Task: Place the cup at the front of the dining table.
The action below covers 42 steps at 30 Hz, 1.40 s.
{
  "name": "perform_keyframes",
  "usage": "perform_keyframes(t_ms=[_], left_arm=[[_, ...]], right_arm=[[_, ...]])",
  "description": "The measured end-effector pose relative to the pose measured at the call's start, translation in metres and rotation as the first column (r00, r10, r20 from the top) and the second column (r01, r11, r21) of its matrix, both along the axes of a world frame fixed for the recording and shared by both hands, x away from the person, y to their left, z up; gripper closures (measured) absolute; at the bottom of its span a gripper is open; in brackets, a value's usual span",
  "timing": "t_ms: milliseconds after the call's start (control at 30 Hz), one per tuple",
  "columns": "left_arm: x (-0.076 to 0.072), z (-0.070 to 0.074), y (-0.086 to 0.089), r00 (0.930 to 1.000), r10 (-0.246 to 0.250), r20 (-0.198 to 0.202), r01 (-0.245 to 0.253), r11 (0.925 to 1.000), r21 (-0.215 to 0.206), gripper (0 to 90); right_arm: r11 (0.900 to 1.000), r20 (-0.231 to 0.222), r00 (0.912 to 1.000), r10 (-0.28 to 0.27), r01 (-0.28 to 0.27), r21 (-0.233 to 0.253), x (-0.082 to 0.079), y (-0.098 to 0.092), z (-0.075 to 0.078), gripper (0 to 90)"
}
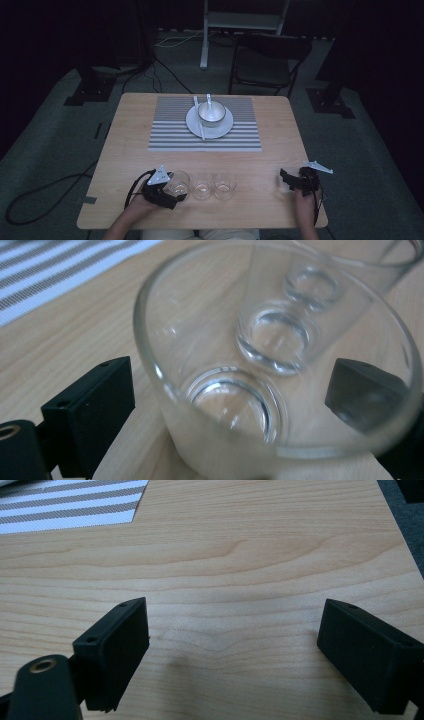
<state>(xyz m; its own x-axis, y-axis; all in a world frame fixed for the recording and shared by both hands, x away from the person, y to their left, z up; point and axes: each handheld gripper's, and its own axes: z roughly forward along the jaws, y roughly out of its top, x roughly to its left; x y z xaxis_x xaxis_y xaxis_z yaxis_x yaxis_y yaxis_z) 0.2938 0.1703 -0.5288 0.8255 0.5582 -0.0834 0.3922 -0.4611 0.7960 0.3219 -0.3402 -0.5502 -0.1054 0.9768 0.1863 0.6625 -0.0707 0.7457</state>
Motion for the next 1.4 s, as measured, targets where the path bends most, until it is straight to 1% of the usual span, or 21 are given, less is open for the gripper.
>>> perform_keyframes(t_ms=[33, 133, 167, 200, 233, 300, 333, 500, 567, 633, 700, 833, 900, 933, 1000, 1067, 1100, 1200, 1267, 1367, 1400], left_arm=[[0.0, 0.0, -0.001, 1.0, -0.005, 0.002, 0.005, 1.0, -0.001, 7.5], [0.0, -0.001, -0.001, 1.0, -0.008, -0.002, 0.008, 1.0, 0.0, 7.7], [0.0, -0.003, -0.002, 1.0, -0.009, -0.002, 0.009, 0.9999, 0.007, 11.1], [0.001, -0.003, -0.003, 1.0, -0.008, -0.004, 0.008, 1.0, 0.002, 14.5], [0.0, -0.004, -0.003, 1.0, -0.006, -0.001, 0.006, 1.0, 0.003, 14.6], [0.0, -0.003, -0.004, 0.9999, -0.01, 0.005, 0.01, 0.9999, -0.001, 18.8], [-0.002, -0.003, -0.007, 0.9996, -0.004, 0.029, 0.004, 0.9999, 0.011, 19.1], [-0.001, -0.003, -0.01, 0.9997, 0.003, 0.024, -0.004, 0.9996, 0.027, 19.5], [-0.003, -0.003, -0.012, 0.9989, 0.009, 0.045, -0.011, 0.9988, 0.047, 20.7], [-0.005, -0.003, -0.012, 0.9984, 0.023, 0.051, -0.025, 0.9987, 0.045, 20.9], [-0.006, -0.003, -0.013, 0.9979, 0.031, 0.057, -0.034, 0.998, 0.054, 21.0], [-0.009, -0.001, -0.013, 0.9954, 0.039, 0.088, -0.045, 0.9966, 0.069, 21.1], [-0.009, 0.0, -0.013, 0.9953, 0.039, 0.088, -0.045, 0.9966, 0.069, 21.1], [-0.01, 0.0, -0.013, 0.9934, 0.05, 0.103, -0.058, 0.9951, 0.08, 21.1], [-0.01, 0.001, -0.011, 0.9919, 0.071, 0.106, -0.079, 0.994, 0.076, 21.0], [-0.009, 0.003, -0.009, 0.9938, 0.06, 0.094, -0.066, 0.9958, 0.064, 21.0], [-0.01, 0.004, -0.008, 0.9925, 0.065, 0.104, -0.072, 0.9953, 0.065, 21.0], [-0.011, 0.007, -0.007, 0.9927, 0.066, 0.101, -0.071, 0.996, 0.055, 20.9], [-0.01, 0.009, -0.007, 0.9924, 0.074, 0.098, -0.08, 0.9953, 0.055, 21.0], [-0.01, 0.013, -0.008, 0.9891, 0.096, 0.112, -0.103, 0.9926, 0.063, 20.9], [-0.01, 0.014, -0.007, 0.9898, 0.094, 0.107, -0.102, 0.9928, 0.064, 20.9]], right_arm=[[1.0, 0.0, 1.0, 0.0, 0.0, -0.002, 0.0, 0.0, 0.0, 12.6], [1.0, -0.001, 1.0, 0.0, 0.0, -0.002, 0.0, 0.0, 0.0, 12.7], [1.0, -0.001, 1.0, 0.001, -0.001, -0.001, 0.0, 0.0, 0.0, 12.7], [1.0, -0.001, 1.0, 0.001, -0.001, 0.0, 0.0, 0.0, 0.0, 12.7], [1.0, -0.001, 1.0, 0.003, -0.003, 0.001, 0.0, 0.0, 0.0, 12.7], [1.0, -0.001, 1.0, 0.005, -0.005, 0.001, 0.0, 0.0, 0.0, 12.7], [1.0, 0.0, 1.0, 0.004, -0.004, 0.002, 0.0, 0.0, 0.0, 12.7], [1.0, 0.0, 1.0, 0.006, -0.006, 0.003, 0.0, 0.0, 0.0, 12.7], [1.0, 0.001, 1.0, 0.008, -0.008, 0.003, 0.0, 0.0, 0.0, 12.7], [1.0, 0.001, 1.0, 0.009, -0.009, 0.003, 0.0, 0.0, 0.0, 12.7], [1.0, 0.001, 0.9999, 0.012, -0.012, 0.003, 0.0, 0.0, 0.0, 12.7], [1.0, 0.002, 0.9998, 0.018, -0.018, 0.002, 0.0, 0.0, 0.0, 12.7], [1.0, 0.001, 0.9998, 0.018, -0.018, 0.001, 0.0, 0.0, 0.0, 12.7], [1.0, 0.001, 0.9998, 0.018, -0.018, 0.002, 0.0, 0.0, 0.0, 12.7], [1.0, 0.005, 0.9999, 0.016, -0.016, 0.004, -0.001, 0.0, 0.0, 12.7], [1.0, 0.006, 0.9999, 0.015, -0.015, 0.009, -0.001, 0.0, 0.0, 12.7], [1.0, 0.006, 0.9999, 0.013, -0.013, 0.012, -0.001, 0.0, 0.0, 12.7], [1.0, 0.005, 0.9999, 0.012, -0.012, 0.012, -0.001, 0.0, 0.0, 12.7], [1.0, 0.004, 0.9999, 0.012, -0.012, 0.009, -0.001, 0.0, 0.0, 12.7], [1.0, 0.005, 0.9999, 0.009, -0.009, 0.012, -0.001, 0.0, 0.0, 12.7], [1.0, 0.005, 0.9999, 0.01, -0.01, 0.011, -0.001, -0.001, 0.0, 12.7]])
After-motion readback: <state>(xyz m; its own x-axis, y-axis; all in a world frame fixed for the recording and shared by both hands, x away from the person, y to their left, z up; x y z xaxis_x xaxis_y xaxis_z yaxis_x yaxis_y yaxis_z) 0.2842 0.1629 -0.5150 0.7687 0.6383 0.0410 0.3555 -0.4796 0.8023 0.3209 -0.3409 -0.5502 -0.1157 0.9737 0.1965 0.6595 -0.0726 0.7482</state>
